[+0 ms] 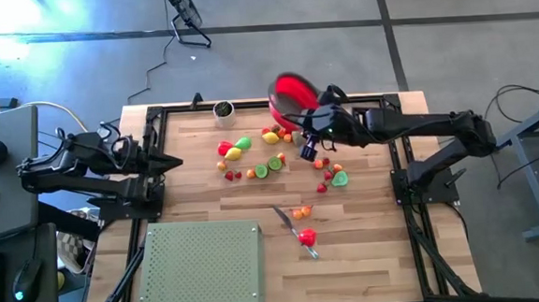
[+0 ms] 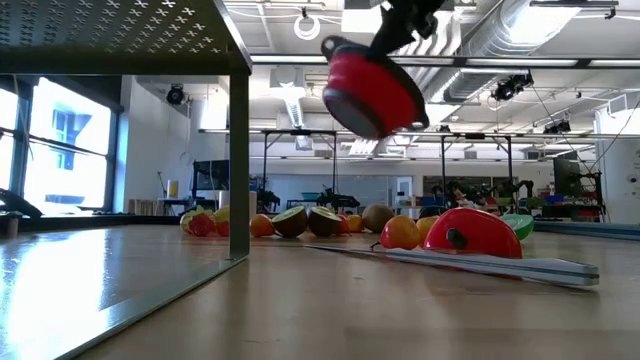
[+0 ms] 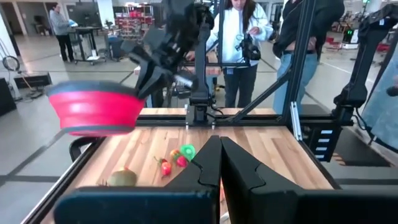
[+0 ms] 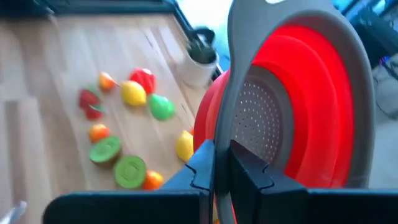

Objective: Pick & Place Fruit
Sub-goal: Put the red strainer bowl on the shelf

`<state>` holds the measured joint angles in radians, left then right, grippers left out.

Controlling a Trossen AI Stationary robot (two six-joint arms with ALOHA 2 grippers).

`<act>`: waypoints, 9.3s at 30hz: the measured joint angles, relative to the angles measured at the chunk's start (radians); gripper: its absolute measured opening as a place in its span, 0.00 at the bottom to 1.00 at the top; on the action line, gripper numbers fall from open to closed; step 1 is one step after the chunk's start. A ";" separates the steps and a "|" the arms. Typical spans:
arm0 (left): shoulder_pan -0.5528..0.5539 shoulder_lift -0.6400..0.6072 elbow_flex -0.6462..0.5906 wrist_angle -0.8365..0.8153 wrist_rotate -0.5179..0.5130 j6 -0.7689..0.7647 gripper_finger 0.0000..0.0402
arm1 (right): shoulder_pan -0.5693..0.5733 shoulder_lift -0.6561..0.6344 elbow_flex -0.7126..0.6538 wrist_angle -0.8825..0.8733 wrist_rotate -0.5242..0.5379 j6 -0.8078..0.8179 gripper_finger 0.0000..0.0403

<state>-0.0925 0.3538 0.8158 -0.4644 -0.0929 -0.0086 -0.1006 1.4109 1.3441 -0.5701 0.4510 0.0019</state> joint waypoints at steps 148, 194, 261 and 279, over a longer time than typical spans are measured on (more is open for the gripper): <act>0.000 -0.045 0.031 -0.174 -0.075 -0.367 0.00 | 0.660 0.586 0.699 -0.045 -0.107 -0.449 0.56; 0.000 -0.044 0.006 -0.235 0.009 -0.310 0.00 | 0.684 0.291 0.399 -0.311 0.386 0.585 0.01; -0.440 0.382 0.090 0.090 -0.465 -0.800 0.00 | 0.096 -0.444 -0.232 0.129 -0.527 -0.052 0.00; -0.484 0.897 0.870 -0.769 -0.360 -1.099 0.00 | 0.091 -0.575 -0.417 0.275 -0.406 -0.033 0.00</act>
<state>-0.5766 1.2505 1.6862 -1.2335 -0.4532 -1.1078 -0.0093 0.8358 0.9268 -0.2947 0.0451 -0.0307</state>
